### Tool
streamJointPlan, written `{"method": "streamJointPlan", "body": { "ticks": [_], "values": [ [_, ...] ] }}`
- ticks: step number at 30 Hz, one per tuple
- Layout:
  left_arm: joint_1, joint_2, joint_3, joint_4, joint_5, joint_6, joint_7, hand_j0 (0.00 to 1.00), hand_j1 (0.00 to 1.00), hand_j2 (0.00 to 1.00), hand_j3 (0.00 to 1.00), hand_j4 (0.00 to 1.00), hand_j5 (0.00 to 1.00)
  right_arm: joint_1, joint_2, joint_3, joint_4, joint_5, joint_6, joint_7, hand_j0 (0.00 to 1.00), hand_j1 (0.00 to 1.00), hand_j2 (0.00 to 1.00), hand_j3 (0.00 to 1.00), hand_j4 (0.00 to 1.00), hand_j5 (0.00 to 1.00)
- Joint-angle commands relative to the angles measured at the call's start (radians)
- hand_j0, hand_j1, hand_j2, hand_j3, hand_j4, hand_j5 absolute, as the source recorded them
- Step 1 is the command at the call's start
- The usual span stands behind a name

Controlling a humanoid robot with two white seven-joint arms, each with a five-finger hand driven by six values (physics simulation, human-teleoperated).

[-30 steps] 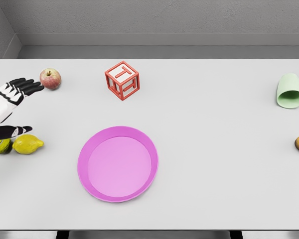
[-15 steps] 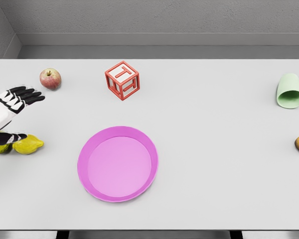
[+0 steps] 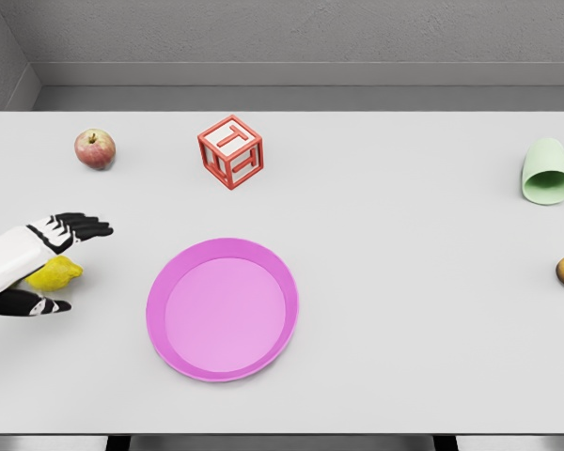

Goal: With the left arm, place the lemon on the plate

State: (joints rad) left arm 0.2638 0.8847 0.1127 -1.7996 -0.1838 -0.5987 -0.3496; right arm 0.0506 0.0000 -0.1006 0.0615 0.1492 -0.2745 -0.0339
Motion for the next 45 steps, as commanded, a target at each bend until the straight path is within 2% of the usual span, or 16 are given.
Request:
{"method": "streamJointPlan", "body": {
  "ticks": [1, 4, 8, 21, 24, 26, 33, 38, 45],
  "values": [
    [0.0, 0.0, 0.002, -0.001, 0.006, 0.042, -0.019, 1.0, 1.0, 1.0, 1.0, 1.0, 1.0, 0.0, 0.0, -0.001, 0.0, 0.0, 0.0, 0.0, 1.0, 1.0, 1.0, 1.0, 1.0, 1.0],
    [-0.003, 0.0, 0.027, 0.009, -0.026, 0.097, -0.019, 1.0, 1.0, 1.0, 1.0, 1.0, 1.0, 0.0, 0.0, -0.001, 0.0, 0.0, 0.0, 0.0, 1.0, 1.0, 1.0, 1.0, 1.0, 1.0],
    [0.002, 0.0, 0.027, 0.019, -0.043, 0.162, -0.019, 1.0, 1.0, 1.0, 1.0, 1.0, 1.0, 0.0, 0.0, -0.001, 0.0, 0.0, 0.0, 0.0, 1.0, 1.0, 1.0, 1.0, 1.0, 1.0],
    [0.017, 0.007, 0.021, 0.052, -0.049, 0.204, -0.042, 1.0, 1.0, 1.0, 1.0, 1.0, 1.0, 0.0, 0.0, 0.001, 0.0, 0.0, 0.0, 0.0, 1.0, 1.0, 1.0, 1.0, 1.0, 1.0],
    [0.015, 0.007, 0.019, 0.068, -0.055, 0.208, -0.042, 1.0, 1.0, 1.0, 1.0, 1.0, 1.0, 0.0, 0.0, 0.001, 0.0, 0.0, 0.0, 0.0, 1.0, 1.0, 1.0, 1.0, 1.0, 1.0],
    [0.012, 0.004, 0.01, 0.075, -0.091, 0.209, -0.042, 1.0, 1.0, 1.0, 1.0, 1.0, 1.0, 0.0, 0.0, 0.001, 0.0, 0.0, 0.0, 0.0, 1.0, 1.0, 1.0, 1.0, 1.0, 1.0],
    [0.006, -0.003, 0.001, 0.077, -0.092, 0.209, -0.042, 1.0, 1.0, 1.0, 1.0, 1.0, 1.0, 0.0, 0.0, 0.001, 0.0, 0.0, 0.0, -0.001, 1.0, 1.0, 1.0, 1.0, 1.0, 1.0],
    [-0.006, -0.003, -0.008, 0.121, -0.094, 0.209, -0.042, 1.0, 1.0, 1.0, 1.0, 1.0, 1.0, 0.0, 0.0, -0.001, 0.0, 0.0, 0.0, 0.0, 1.0, 1.0, 1.0, 1.0, 1.0, 1.0],
    [-0.009, -0.007, -0.019, 0.134, -0.095, 0.209, -0.042, 1.0, 1.0, 1.0, 1.0, 1.0, 1.0, 0.0, 0.0, -0.001, 0.0, 0.0, 0.0, 0.0, 1.0, 1.0, 1.0, 1.0, 1.0, 1.0]
  ]
}}
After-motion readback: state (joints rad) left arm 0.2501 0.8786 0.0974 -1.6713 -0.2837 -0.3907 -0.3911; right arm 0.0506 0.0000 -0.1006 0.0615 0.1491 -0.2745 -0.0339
